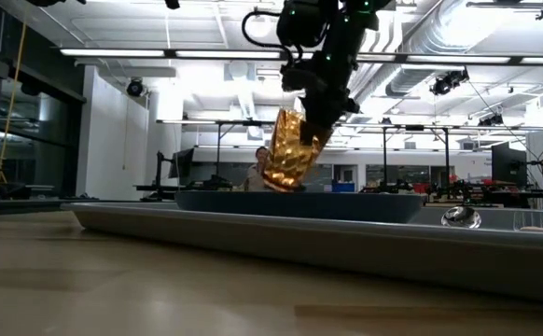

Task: Pick and place plate/cup/fork/spoon on tray
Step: Put the yellow cup on the gray serving tray to the top left of the blue plate

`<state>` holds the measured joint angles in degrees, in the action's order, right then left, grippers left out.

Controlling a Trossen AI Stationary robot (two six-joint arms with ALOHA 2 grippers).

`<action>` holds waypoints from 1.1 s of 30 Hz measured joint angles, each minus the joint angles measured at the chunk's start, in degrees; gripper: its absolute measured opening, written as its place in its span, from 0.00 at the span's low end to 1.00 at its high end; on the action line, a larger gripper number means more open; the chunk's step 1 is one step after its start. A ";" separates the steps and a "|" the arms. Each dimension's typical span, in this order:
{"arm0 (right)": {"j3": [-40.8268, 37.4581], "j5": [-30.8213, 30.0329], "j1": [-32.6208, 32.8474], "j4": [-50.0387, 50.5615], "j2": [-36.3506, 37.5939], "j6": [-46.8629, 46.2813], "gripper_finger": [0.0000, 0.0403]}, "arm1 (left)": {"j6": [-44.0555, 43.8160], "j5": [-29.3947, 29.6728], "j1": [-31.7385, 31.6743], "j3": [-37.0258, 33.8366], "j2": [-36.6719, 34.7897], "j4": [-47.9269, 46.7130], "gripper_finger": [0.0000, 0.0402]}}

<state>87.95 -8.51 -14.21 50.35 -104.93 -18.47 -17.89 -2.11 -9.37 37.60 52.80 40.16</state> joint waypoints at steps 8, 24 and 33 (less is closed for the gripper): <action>6.08 2.58 -0.89 0.24 -1.45 -2.66 0.00 | -1.51 0.00 0.00 0.00 0.00 0.12 0.37; 25.62 6.87 -3.07 15.47 -16.91 -4.24 0.00 | -1.48 0.00 0.00 0.00 0.00 0.48 0.37; 25.63 10.29 -3.94 16.28 -18.01 -7.65 0.00 | -1.47 0.07 0.01 0.00 0.01 0.59 0.37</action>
<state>113.58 1.78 -18.15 66.63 -122.94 -26.12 -19.36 -2.04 -9.36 37.60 52.80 40.75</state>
